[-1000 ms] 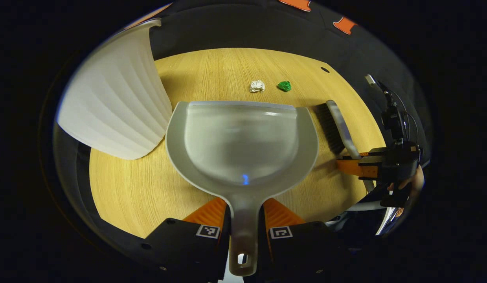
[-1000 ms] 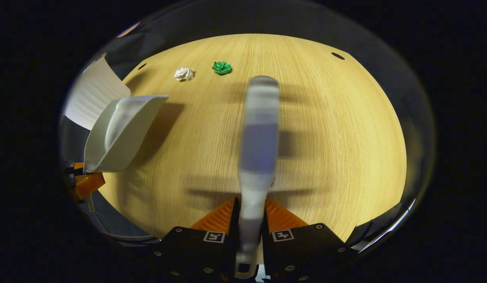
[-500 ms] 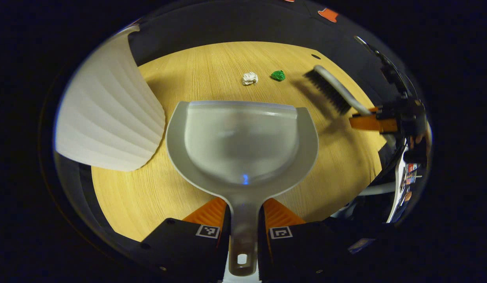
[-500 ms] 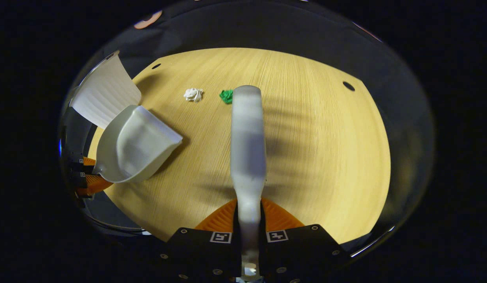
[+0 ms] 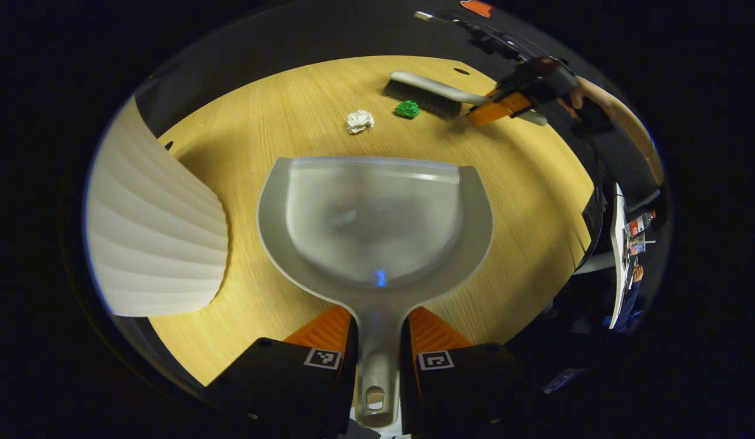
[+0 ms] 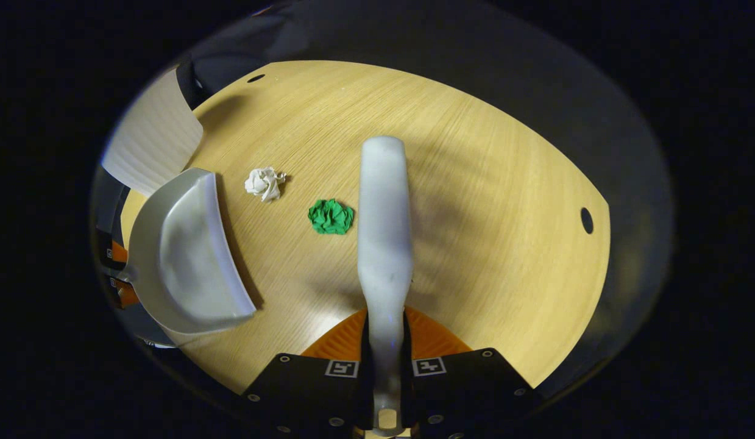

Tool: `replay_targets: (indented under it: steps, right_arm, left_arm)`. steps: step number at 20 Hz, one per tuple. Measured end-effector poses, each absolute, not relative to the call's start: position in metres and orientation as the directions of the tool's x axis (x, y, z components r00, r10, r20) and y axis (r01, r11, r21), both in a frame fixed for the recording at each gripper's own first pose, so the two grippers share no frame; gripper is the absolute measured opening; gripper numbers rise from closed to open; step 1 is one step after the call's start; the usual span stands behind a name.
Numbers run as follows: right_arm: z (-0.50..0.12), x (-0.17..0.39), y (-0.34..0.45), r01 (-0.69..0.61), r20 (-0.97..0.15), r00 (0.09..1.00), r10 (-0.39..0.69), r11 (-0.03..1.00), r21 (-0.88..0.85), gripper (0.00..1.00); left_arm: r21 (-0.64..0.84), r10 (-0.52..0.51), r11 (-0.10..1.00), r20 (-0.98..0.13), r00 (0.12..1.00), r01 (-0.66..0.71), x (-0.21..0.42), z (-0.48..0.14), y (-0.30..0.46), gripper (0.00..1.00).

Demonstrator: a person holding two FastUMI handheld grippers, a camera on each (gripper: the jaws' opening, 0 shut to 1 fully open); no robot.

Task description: Pick up the small broom and dustpan from the desktop, sweep the trash into the dustpan with the broom, and then empty the trash into the garbage bin.

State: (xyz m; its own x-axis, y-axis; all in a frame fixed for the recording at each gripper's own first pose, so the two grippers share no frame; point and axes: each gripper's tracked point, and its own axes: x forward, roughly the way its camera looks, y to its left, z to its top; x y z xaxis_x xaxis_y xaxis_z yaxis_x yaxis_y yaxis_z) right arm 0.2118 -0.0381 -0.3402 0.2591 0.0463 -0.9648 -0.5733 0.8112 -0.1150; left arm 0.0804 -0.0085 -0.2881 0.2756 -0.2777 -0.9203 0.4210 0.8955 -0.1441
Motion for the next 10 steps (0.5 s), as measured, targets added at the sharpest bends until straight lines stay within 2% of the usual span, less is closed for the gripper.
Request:
replay_targets:
  steps: [4,10]
  right_arm:
    - [-0.342,0.22,-0.011,-0.641,-0.974,0.195,0.117,0.767,-0.036,0.17]
    - [-0.34,0.171,0.036,-0.78,-0.976,0.039,0.214,0.617,0.104,0.17]
  left_arm:
    - [-0.114,-0.246,0.89,-0.936,0.253,0.441,0.081,-0.302,-0.002,0.32]
    - [-0.111,-0.248,0.886,-0.934,0.259,0.449,0.082,-0.306,-0.002,0.32]
